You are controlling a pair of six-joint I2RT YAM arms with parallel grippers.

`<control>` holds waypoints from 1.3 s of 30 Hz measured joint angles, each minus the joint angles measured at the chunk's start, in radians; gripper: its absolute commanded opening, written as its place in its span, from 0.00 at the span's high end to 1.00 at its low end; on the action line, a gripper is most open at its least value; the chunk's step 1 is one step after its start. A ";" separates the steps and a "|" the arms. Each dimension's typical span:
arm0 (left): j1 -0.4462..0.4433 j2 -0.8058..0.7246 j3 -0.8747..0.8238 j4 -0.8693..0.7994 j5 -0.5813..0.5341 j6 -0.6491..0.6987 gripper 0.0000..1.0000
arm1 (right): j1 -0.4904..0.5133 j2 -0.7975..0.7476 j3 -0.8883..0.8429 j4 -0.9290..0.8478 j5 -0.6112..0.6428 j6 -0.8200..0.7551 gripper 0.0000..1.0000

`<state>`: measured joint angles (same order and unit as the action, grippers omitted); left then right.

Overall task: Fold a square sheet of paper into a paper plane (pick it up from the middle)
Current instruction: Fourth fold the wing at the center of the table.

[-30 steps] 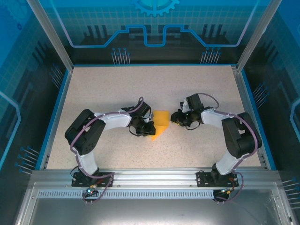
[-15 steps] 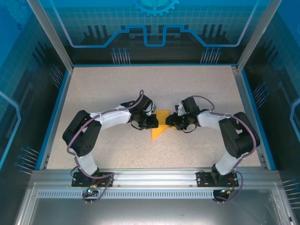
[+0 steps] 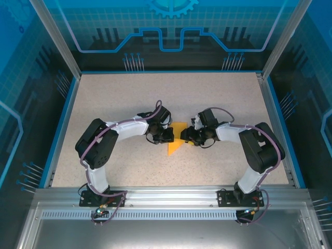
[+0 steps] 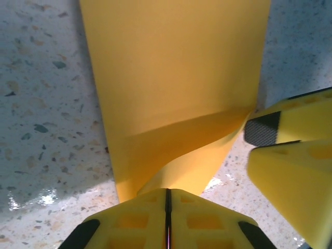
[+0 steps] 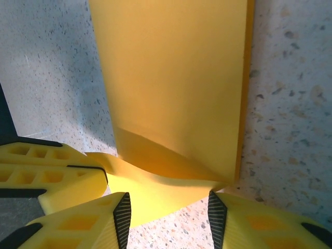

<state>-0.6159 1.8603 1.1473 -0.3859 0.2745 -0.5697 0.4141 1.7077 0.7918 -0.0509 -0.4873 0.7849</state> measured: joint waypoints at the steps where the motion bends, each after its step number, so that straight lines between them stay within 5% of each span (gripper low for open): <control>1: 0.000 0.007 0.002 -0.004 -0.004 0.000 0.90 | 0.000 -0.003 -0.005 -0.001 0.008 0.002 0.52; 25: 0.000 0.039 0.002 -0.013 -0.025 0.000 0.90 | 0.003 0.028 -0.031 0.128 -0.048 0.065 0.56; 33: 0.000 0.039 0.002 -0.013 -0.024 0.001 0.87 | 0.020 0.050 0.005 0.132 -0.059 0.045 0.70; 39: 0.000 0.009 -0.001 -0.010 -0.025 0.014 0.74 | 0.026 0.063 0.015 0.116 -0.067 0.025 0.81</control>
<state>-0.6159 1.8694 1.1465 -0.3962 0.2493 -0.5556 0.4397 1.7706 0.8070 0.0654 -0.5545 0.8097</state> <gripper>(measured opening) 0.225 0.202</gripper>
